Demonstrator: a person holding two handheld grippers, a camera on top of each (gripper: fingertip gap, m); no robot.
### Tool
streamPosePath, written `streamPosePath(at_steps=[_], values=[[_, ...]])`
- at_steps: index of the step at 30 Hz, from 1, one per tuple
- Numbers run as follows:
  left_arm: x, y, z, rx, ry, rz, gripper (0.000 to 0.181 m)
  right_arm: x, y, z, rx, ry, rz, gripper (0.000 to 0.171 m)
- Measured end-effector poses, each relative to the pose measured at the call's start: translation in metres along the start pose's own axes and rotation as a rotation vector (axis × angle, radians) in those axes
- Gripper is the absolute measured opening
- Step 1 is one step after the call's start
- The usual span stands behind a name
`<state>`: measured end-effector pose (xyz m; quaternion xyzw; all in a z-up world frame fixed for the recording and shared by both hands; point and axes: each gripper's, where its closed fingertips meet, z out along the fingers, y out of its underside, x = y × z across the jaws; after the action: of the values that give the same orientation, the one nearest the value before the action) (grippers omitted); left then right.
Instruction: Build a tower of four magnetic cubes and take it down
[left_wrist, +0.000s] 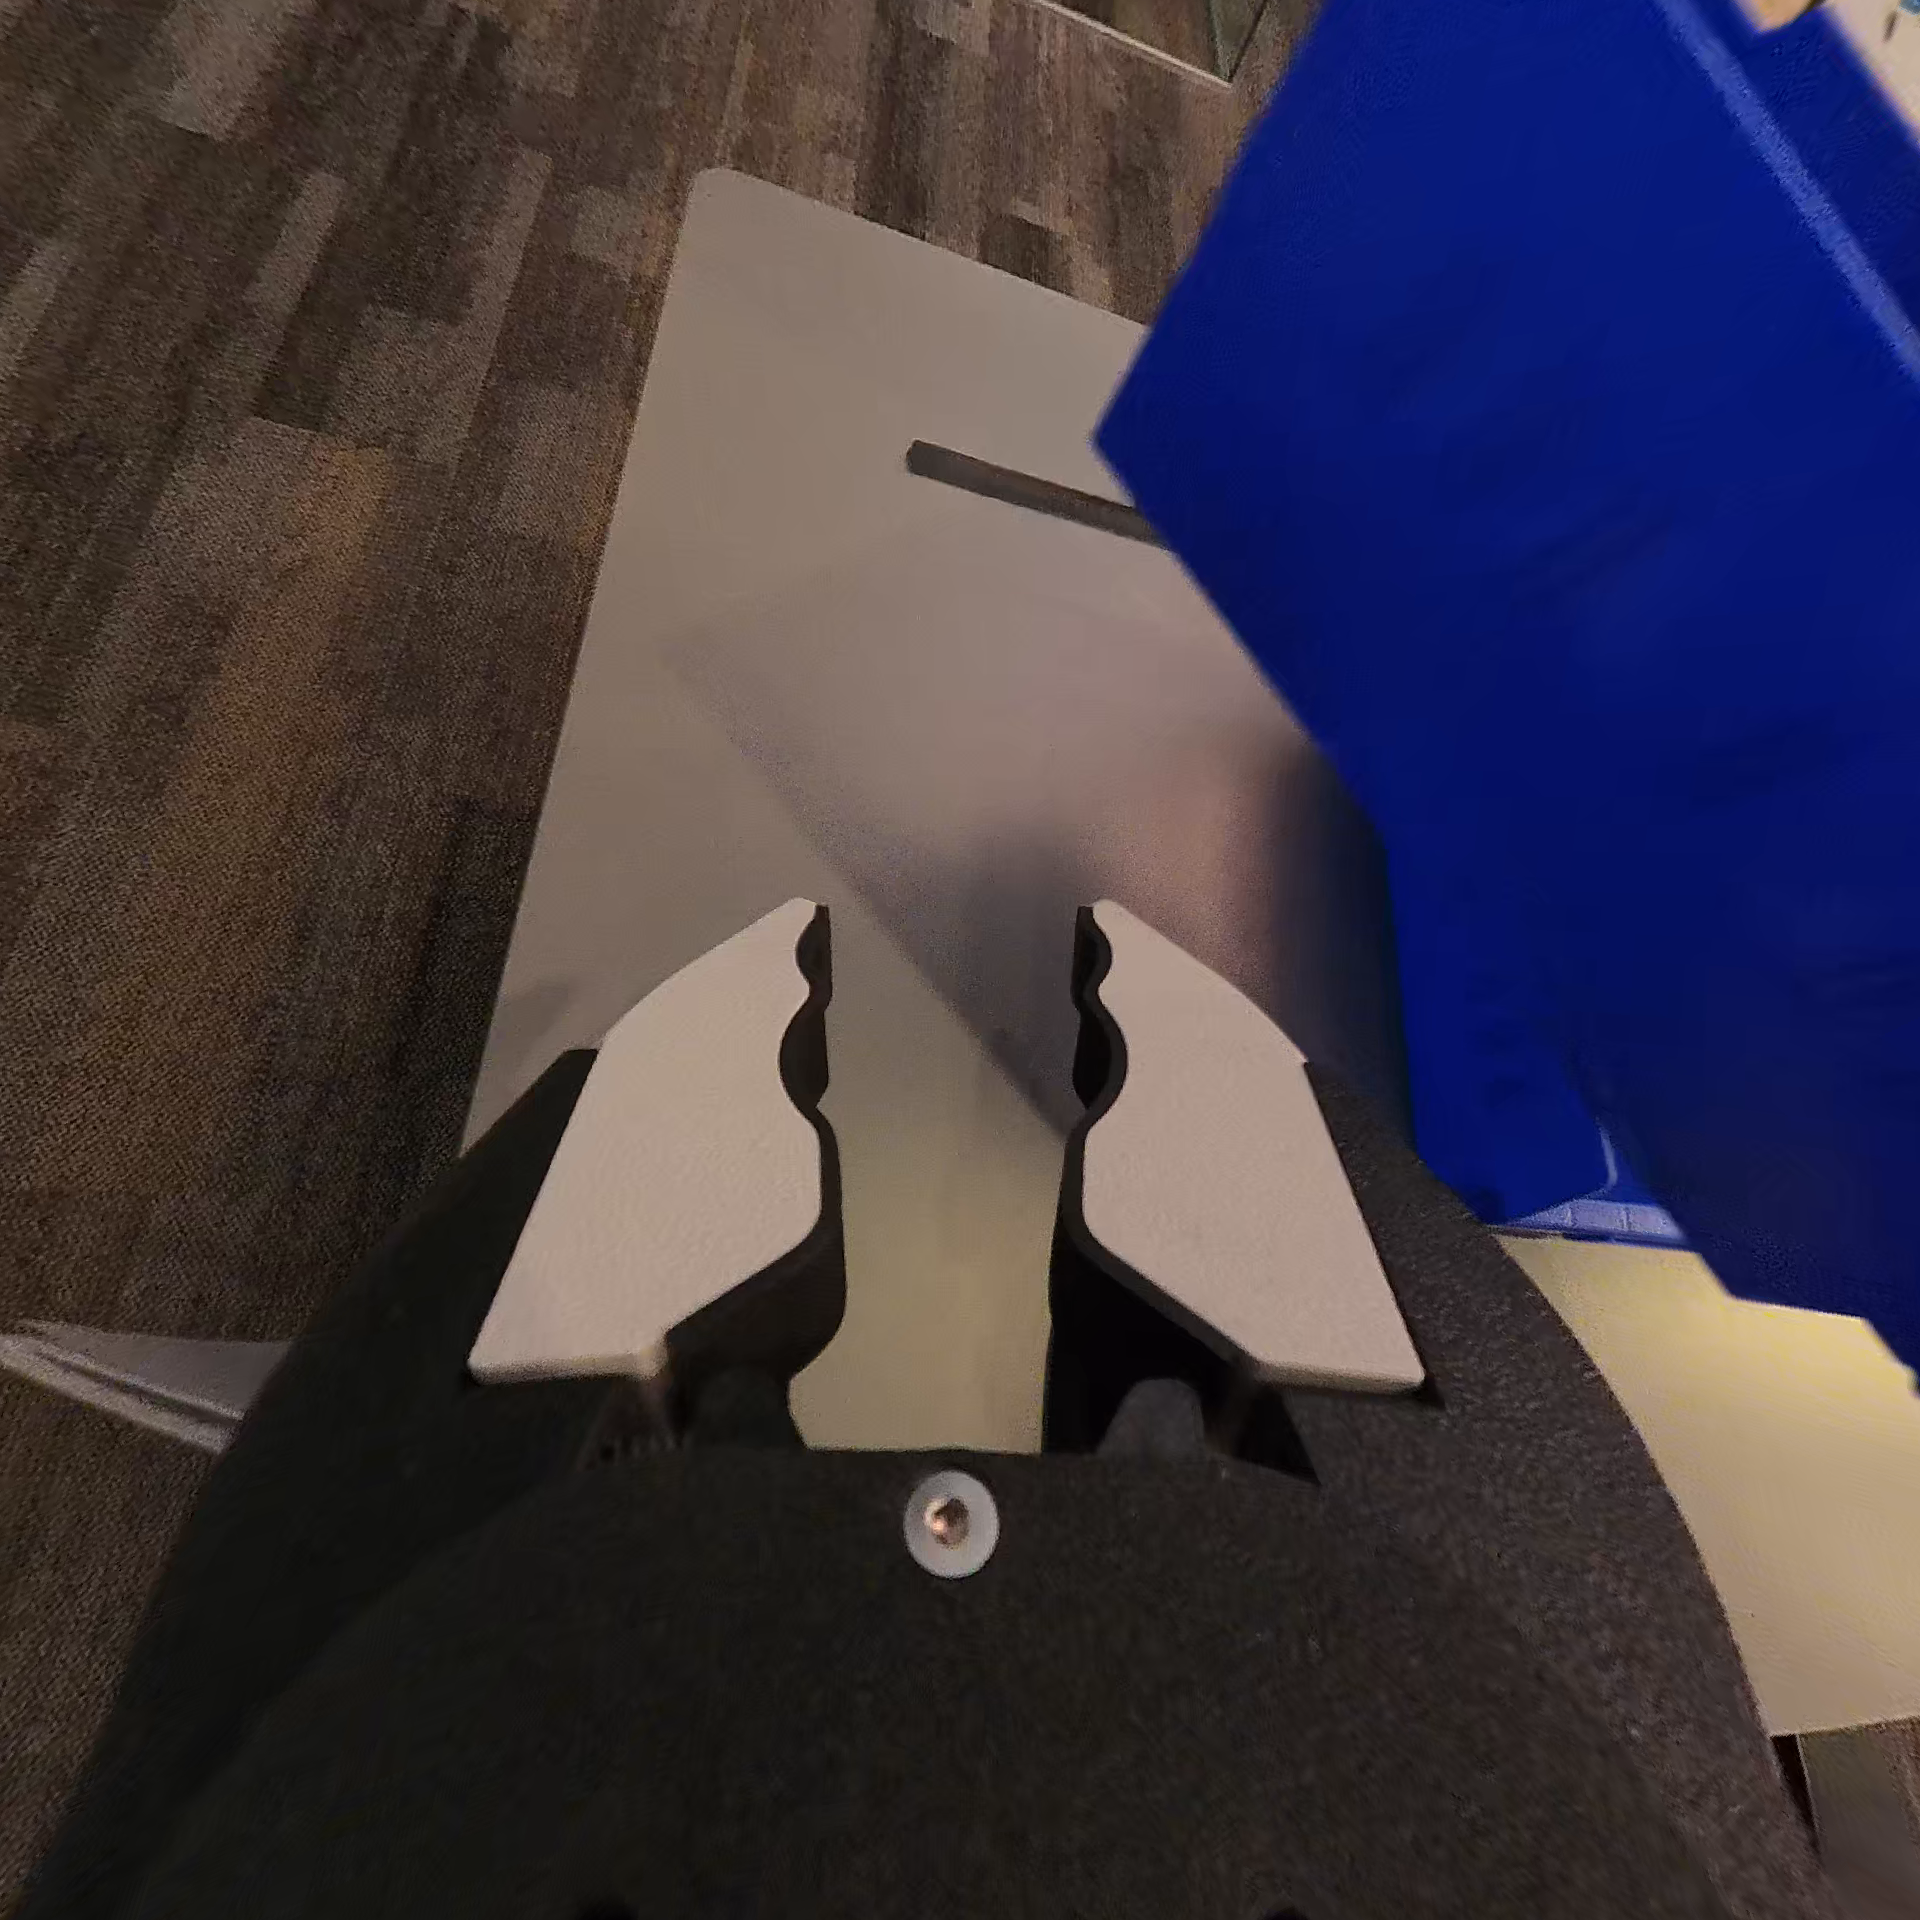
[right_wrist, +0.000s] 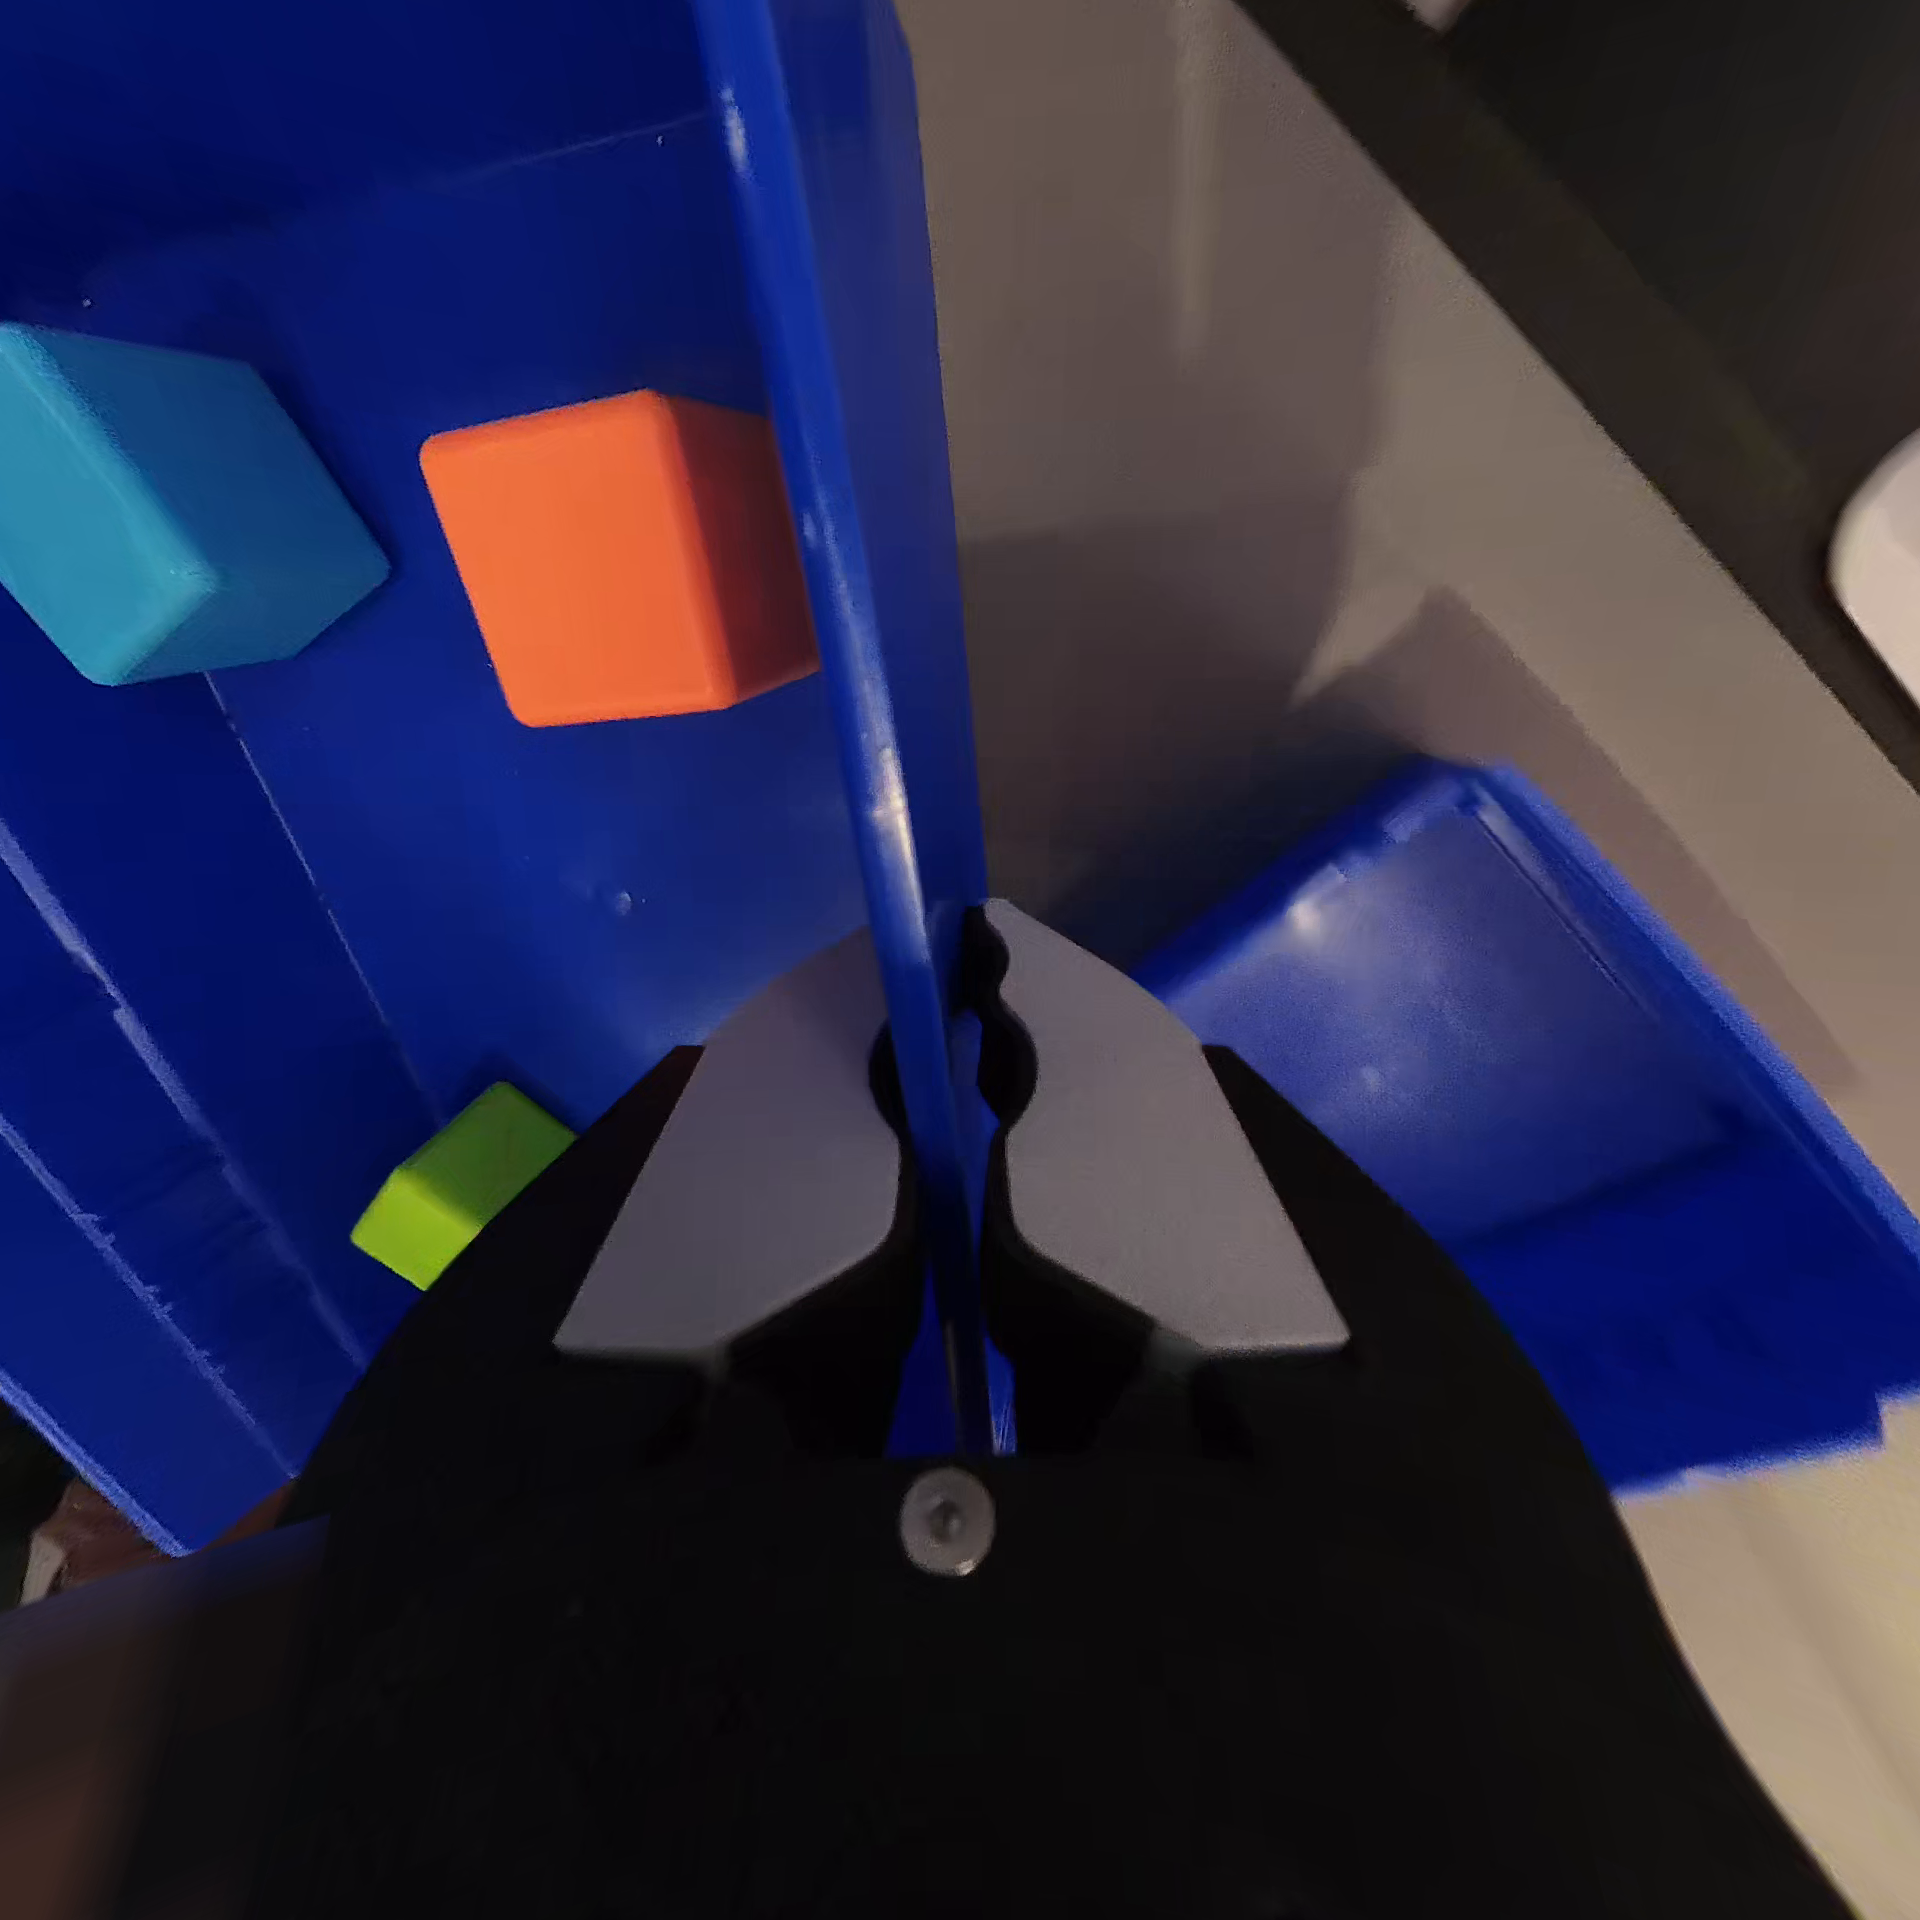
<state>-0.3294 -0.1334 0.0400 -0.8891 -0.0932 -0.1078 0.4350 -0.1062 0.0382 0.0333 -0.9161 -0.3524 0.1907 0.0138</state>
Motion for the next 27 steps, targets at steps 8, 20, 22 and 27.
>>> streamPosePath(at_steps=[8,20,22,27], values=[[-0.015,0.000,-0.031,0.088,-0.020,-0.030,0.047,-0.055,-0.052,0.085,-0.013,-0.023,-0.065,0.007],[0.005,-0.004,-0.017,0.051,0.043,0.047,0.047,-0.020,-0.050,0.177,-0.038,0.074,0.066,0.007],[0.009,-0.005,-0.015,0.048,0.054,0.055,0.047,-0.015,-0.047,0.182,-0.032,0.084,0.084,0.007],[0.012,-0.005,-0.011,0.032,0.058,0.065,0.047,-0.014,-0.044,0.182,-0.032,0.120,0.055,0.010]])
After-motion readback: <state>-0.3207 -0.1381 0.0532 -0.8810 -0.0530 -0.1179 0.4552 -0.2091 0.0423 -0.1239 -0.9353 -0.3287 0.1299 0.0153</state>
